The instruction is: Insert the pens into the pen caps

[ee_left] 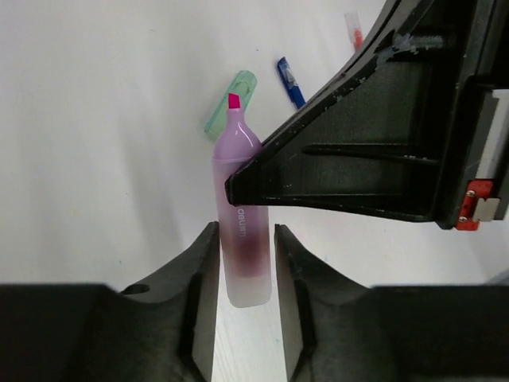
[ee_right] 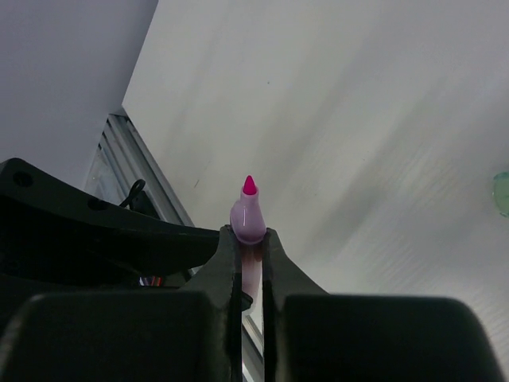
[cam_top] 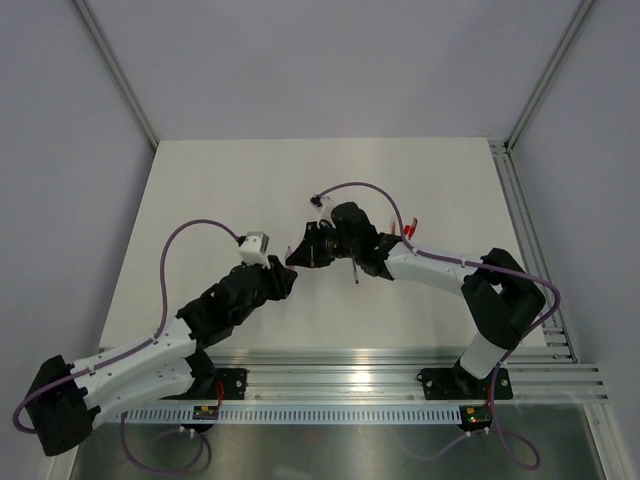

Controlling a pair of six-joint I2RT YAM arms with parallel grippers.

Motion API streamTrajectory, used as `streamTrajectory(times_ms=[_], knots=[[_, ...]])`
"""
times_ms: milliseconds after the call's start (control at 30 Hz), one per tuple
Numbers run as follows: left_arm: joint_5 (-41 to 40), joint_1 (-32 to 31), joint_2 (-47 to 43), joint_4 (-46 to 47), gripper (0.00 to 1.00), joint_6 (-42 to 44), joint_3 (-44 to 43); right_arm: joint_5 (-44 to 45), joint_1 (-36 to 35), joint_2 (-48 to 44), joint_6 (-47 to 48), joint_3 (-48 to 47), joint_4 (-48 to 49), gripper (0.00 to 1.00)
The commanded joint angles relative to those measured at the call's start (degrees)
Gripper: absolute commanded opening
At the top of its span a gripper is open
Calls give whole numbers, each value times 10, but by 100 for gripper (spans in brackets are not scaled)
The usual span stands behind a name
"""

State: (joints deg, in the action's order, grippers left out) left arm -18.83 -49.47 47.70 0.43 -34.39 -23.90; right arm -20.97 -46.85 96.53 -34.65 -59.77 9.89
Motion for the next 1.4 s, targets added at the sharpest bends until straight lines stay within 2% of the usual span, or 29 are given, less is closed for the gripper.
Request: streamTrajectory(times_ms=[0, 200, 300, 533, 667, 800, 1033, 1133, 1200, 1233, 1267, 1367], knots=[[65, -6, -72, 29, 38, -19, -32, -51, -1, -56, 23, 17, 54, 0], [152, -6, -182, -36, 46, -64, -42, -184, -3, -126, 38, 4, 53, 0], [186, -5, -232, -56, 49, -82, -40, -201, -11, -157, 38, 4, 51, 0], [273, -5, -292, -46, 51, -117, -41, -190, -66, -184, 9, -2, 91, 0], [293, -6, -313, -62, 50, -122, -46, -193, -79, -188, -38, 11, 148, 0], [299, -5, -348, -70, 46, -129, -38, -180, -89, -194, -45, 15, 161, 0], [315, -5, -379, -101, 45, -127, -40, -170, -90, -201, -59, 21, 175, 0], [310, -5, -390, -116, 41, -120, -44, -164, -90, -199, -58, 21, 172, 0], [311, -5, -395, -118, 34, -120, -42, -165, -90, -197, -62, 24, 175, 0], [311, -5, -395, -119, 29, -118, -43, -165, -91, -199, -63, 26, 177, 0], [312, -5, -394, -120, 15, -116, -43, -162, -90, -200, -60, 27, 176, 0], [307, -5, -394, -130, 1, -107, -48, -157, -91, -198, -59, 28, 163, 0]])
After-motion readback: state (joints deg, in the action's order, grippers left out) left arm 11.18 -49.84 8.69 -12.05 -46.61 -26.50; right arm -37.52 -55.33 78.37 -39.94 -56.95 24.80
